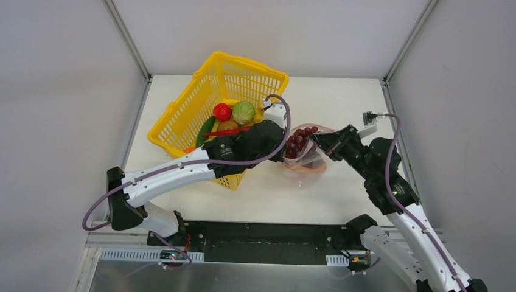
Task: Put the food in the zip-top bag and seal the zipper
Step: Place the fake fruit in the zipper food storage bag.
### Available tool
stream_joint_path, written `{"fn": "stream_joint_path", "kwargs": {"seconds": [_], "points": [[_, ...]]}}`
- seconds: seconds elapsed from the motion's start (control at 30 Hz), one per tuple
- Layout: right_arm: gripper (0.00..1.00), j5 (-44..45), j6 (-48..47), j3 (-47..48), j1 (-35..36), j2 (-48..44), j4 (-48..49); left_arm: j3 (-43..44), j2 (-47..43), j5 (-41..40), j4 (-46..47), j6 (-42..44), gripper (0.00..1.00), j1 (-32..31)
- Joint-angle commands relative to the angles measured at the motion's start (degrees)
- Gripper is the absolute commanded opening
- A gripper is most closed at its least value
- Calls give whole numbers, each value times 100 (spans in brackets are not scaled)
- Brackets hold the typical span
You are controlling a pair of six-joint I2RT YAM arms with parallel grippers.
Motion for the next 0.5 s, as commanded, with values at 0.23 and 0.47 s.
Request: {"fn": "stream_joint_path", "kwargs": {"seconds": [0.23, 0.47], "points": [[0, 760, -1175, 698, -22, 153, -256, 29, -676, -1556, 364, 993, 0, -463], [0, 1251, -1639, 1296, -27, 251, -295, -493, -1096, -1750, 955, 468, 0, -536]]}}
